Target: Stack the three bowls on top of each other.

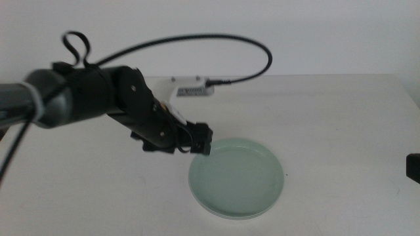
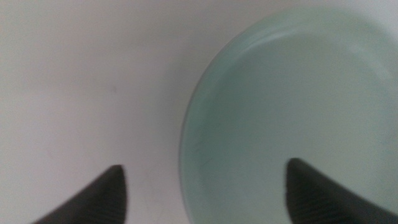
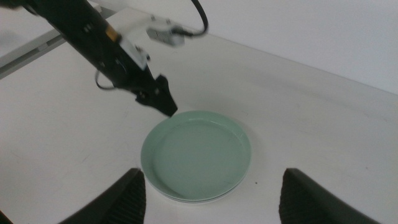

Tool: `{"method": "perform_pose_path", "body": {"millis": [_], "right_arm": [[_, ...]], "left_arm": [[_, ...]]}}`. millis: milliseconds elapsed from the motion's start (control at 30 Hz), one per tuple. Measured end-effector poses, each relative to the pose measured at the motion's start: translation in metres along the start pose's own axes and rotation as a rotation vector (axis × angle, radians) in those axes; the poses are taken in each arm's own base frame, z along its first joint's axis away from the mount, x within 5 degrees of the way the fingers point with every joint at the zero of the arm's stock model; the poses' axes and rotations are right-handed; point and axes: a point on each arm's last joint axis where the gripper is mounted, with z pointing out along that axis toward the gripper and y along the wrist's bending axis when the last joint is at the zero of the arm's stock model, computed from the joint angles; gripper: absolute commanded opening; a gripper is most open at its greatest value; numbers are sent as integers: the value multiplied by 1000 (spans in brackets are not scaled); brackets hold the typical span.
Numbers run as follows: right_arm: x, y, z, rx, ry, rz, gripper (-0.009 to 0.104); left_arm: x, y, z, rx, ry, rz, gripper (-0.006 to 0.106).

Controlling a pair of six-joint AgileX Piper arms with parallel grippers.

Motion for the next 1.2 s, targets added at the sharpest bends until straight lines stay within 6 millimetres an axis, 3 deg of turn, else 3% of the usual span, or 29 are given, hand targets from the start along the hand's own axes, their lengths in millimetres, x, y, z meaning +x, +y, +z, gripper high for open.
{"method": "perform_pose_path", "body": {"millis": [100, 267, 467, 667, 833, 1033, 1200], "right_arm": [[0, 0, 0, 0, 0, 0, 54], [0, 0, 0, 0, 0, 0, 54], [0, 0, 0, 0, 0, 0, 54], [0, 0, 0, 4, 2, -4, 54], [0, -1, 0, 7, -4, -5, 54], [-12, -9, 4, 76, -90, 83, 54], [-30, -30, 30, 194, -21, 183, 54]], "left_arm": [[-8, -6, -27, 17, -91, 21, 102], [-20, -13, -88, 36, -310, 60, 102], [-25, -13, -138, -16, -425, 155, 102], [-42, 9, -171, -102, -451, 124, 102], [-44, 30, -188, -180, -438, 103, 102], [-30, 51, -212, -252, -429, 51, 99], [-1, 55, -236, -287, -474, 30, 95]]}}
